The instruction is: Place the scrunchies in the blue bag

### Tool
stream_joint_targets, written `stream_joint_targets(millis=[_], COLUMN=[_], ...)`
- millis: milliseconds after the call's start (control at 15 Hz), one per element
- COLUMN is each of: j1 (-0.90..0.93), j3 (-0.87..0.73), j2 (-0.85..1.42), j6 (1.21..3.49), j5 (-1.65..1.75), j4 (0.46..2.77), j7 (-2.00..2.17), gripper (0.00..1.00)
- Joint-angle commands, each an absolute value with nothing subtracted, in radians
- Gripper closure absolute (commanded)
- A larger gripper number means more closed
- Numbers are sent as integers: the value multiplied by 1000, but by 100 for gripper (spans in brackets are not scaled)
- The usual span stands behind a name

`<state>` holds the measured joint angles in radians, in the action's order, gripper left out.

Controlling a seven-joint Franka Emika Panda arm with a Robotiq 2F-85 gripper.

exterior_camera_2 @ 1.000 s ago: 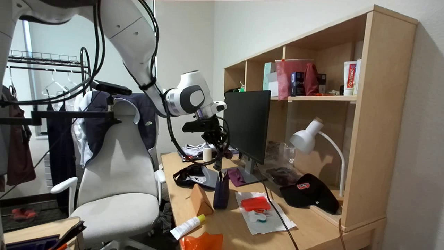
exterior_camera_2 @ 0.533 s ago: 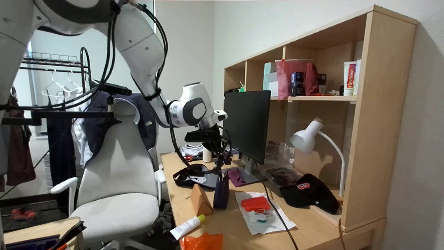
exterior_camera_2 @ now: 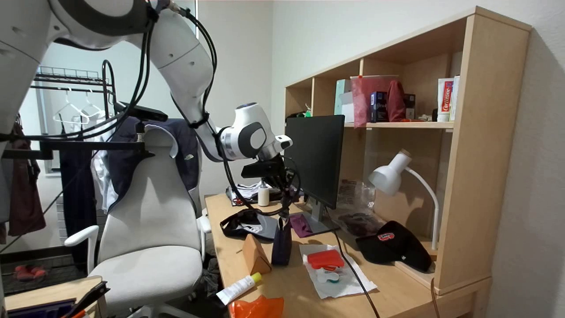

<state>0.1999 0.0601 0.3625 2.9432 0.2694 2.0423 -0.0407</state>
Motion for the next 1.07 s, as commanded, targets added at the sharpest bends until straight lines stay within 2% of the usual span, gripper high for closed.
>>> stream_joint_targets(millis=[0,467,533,600,667,733,867,933,1000], j1=[204,190,195,201,205,209,226,233,238], j3=[54,52,44,35,27,21,-2,-12,-19], j2=[401,427,427,421,418,412,406,404,401], j6=[2973,2968,2967,2964,2967,2966,2970,2970,2971], j5=[278,263,269,273,277,283,295,298,298], j4=[2016,2042,2044,2046,2047,2050,2053,2052,2052], j7=[-65,-66,-62,-55,-50,-51,-35,-27,-24], gripper=[91,91,80,90,87,60,88,87,90])
